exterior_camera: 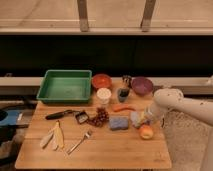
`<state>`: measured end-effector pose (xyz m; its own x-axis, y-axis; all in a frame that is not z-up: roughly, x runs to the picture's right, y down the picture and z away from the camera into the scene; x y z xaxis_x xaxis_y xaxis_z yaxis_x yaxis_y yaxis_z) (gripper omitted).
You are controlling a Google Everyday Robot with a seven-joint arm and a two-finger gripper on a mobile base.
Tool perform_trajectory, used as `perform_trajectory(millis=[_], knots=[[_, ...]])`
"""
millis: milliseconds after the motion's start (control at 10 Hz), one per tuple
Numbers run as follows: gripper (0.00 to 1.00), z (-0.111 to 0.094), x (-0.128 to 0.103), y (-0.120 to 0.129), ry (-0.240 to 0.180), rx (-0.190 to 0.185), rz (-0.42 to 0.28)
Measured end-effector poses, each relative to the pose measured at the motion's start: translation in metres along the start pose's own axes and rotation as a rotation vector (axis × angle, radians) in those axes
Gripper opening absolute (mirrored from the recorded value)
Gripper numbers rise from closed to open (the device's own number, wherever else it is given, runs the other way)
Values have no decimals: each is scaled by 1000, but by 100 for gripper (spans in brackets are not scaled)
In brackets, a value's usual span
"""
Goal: Place towel in paper cup
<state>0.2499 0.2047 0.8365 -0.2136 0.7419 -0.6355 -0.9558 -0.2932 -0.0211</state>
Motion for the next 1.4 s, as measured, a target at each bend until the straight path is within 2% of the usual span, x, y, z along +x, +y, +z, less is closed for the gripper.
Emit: perform_trajectory(millis=[200,400,500,700,1100,1400], knots=[[17,2,4,5,-12,4,-22],[2,3,6,4,-23,7,-27],[0,1,5,4,-32,3,-25],[0,-15,-2,3,-77,-12,-14],[0,-71,-22,3,-199,-66,1],[0,-113,-36,14,-295,-125,-12]])
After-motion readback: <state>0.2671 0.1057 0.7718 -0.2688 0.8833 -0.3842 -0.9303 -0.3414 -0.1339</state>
